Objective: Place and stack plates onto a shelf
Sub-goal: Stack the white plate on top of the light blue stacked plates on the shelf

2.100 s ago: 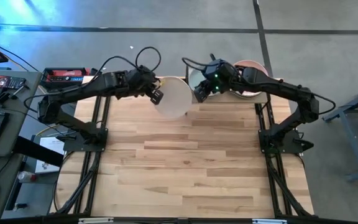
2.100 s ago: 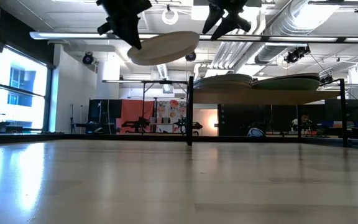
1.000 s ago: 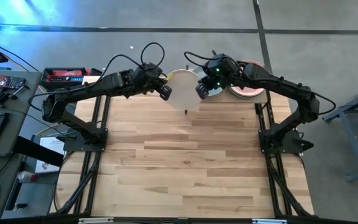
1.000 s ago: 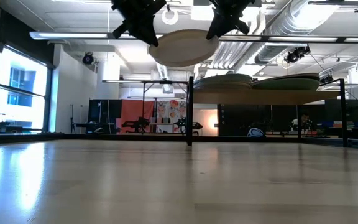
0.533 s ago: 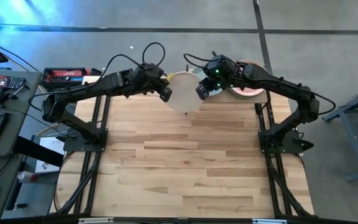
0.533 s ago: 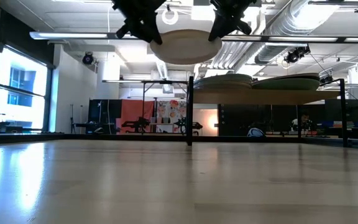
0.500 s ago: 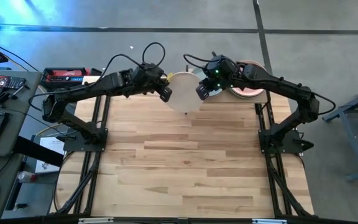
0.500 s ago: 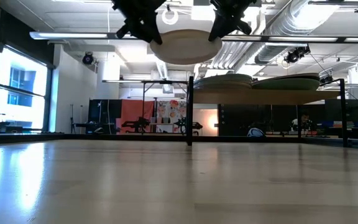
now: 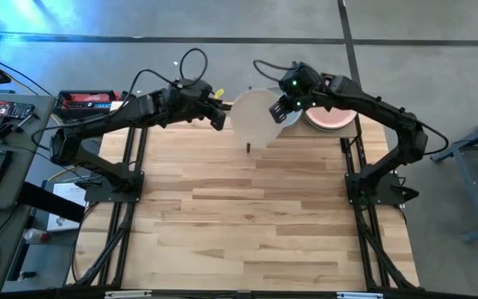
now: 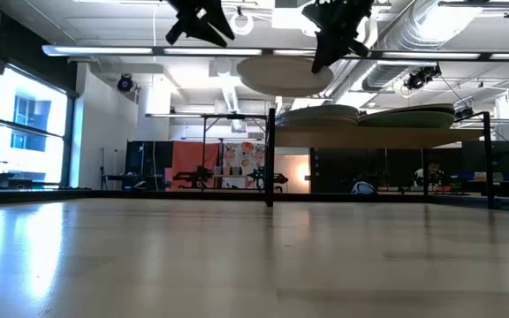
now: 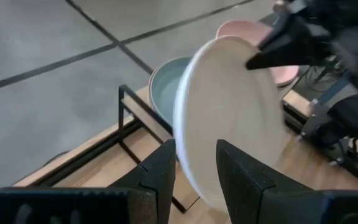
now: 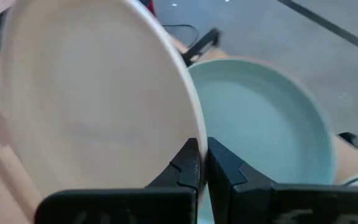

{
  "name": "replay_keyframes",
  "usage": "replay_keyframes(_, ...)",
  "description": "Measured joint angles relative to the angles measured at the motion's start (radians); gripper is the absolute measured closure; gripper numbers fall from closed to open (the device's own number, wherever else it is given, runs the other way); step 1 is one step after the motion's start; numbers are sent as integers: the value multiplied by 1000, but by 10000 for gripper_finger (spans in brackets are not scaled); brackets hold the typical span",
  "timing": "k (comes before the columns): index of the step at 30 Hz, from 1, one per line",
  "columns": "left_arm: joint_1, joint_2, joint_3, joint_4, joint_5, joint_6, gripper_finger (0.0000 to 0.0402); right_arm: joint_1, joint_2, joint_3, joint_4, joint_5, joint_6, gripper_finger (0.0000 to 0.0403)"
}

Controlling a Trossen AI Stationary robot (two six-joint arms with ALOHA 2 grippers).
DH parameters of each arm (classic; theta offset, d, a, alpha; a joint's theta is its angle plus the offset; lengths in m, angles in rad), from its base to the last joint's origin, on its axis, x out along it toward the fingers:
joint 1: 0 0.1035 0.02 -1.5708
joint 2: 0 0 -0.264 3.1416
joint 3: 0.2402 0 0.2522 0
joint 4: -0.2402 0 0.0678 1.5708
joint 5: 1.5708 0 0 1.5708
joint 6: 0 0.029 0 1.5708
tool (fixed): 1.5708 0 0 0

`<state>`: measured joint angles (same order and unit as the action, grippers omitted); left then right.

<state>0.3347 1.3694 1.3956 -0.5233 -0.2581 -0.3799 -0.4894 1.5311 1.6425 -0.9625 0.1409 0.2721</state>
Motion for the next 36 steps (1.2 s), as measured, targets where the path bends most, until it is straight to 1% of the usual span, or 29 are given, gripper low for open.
replay_keyframes(6, -1, -17, 0, 0, 7, 16, 298, -117, 0, 6, 3, -65, -36, 402)
replay_keyframes(12, -1, -17, 0, -31, 13, 18, 300, -264, 0, 6, 31, -161, -63, 402)
replay_keyframes(14, -1, -17, 0, -44, 13, 18, 300, -321, 0, 6, 44, -204, -69, 402)
replay_keyframes(18, -1, -17, 0, -53, 13, 49, 300, -420, 10, 7, 47, -325, -34, 402)
replay_keyframes(20, -1, -17, 0, -54, 13, 71, 300, -449, 24, 8, 22, -354, -17, 403)
replay_keyframes(24, -1, -17, 0, -56, 13, 77, 300, -459, 58, 8, -43, -361, -14, 403)
replay_keyframes(33, -1, -17, 0, -56, 13, 79, 300, -424, 92, 8, -76, -349, -11, 403)
replay_keyframes(36, -1, -17, 0, -56, 13, 107, 300, -412, 92, 8, -101, -289, -10, 403)
